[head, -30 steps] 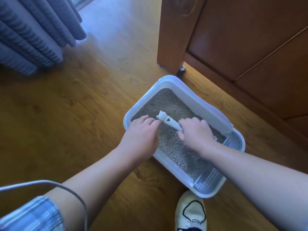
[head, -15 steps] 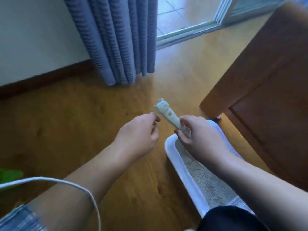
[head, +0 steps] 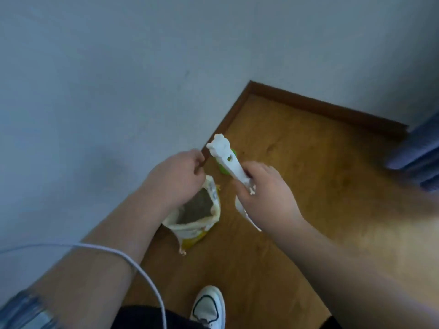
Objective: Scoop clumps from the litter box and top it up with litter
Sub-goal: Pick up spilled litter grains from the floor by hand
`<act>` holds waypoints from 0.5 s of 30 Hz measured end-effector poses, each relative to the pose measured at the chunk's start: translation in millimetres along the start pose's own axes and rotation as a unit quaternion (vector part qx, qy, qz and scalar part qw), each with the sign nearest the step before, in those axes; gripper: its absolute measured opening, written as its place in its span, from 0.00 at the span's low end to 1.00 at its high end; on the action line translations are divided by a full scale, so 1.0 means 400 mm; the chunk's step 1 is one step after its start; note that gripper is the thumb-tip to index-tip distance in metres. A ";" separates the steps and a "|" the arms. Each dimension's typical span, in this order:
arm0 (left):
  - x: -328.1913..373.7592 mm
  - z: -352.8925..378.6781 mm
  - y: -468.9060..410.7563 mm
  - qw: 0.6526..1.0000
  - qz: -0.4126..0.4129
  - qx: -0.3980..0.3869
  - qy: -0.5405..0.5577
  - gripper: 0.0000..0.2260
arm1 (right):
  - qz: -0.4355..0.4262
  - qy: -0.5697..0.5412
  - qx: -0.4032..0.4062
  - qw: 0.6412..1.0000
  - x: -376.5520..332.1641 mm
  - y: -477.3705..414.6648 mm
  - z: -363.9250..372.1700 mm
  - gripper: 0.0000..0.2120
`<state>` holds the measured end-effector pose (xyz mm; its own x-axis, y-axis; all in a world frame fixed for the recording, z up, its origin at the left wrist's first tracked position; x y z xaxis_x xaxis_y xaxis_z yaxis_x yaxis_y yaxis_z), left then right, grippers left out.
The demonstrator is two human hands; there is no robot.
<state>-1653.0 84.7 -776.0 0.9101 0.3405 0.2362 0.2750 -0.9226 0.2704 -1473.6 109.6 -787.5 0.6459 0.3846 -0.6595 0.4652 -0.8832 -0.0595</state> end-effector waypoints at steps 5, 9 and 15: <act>-0.254 0.019 0.077 0.994 -0.100 0.015 0.031 0.17 | -0.087 -0.031 -0.045 0.995 -0.183 -0.053 0.213 0.09; -0.347 0.044 0.116 0.990 -0.137 -0.004 0.042 0.17 | -0.091 -0.055 -0.066 0.992 -0.221 -0.091 0.325 0.07; -0.396 0.063 0.123 0.988 -0.143 -0.041 0.029 0.17 | -0.003 -0.073 -0.123 0.990 -0.130 -0.134 0.471 0.08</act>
<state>-1775.9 -19.3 -823.7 0.7793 0.5969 0.1909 0.4902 -0.7703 0.4079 -1646.0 86.4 -891.1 0.5568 0.3299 -0.7623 0.6134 -0.7821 0.1096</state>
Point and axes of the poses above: each hand's wrist, its own y-axis away from the middle knuckle, its own z-axis out of the palm, x = y × z, the point moved 10 cm from there along -y, towards the middle knuckle, and after that the axes turned 2 degrees about -x, right-handed, at the moved point
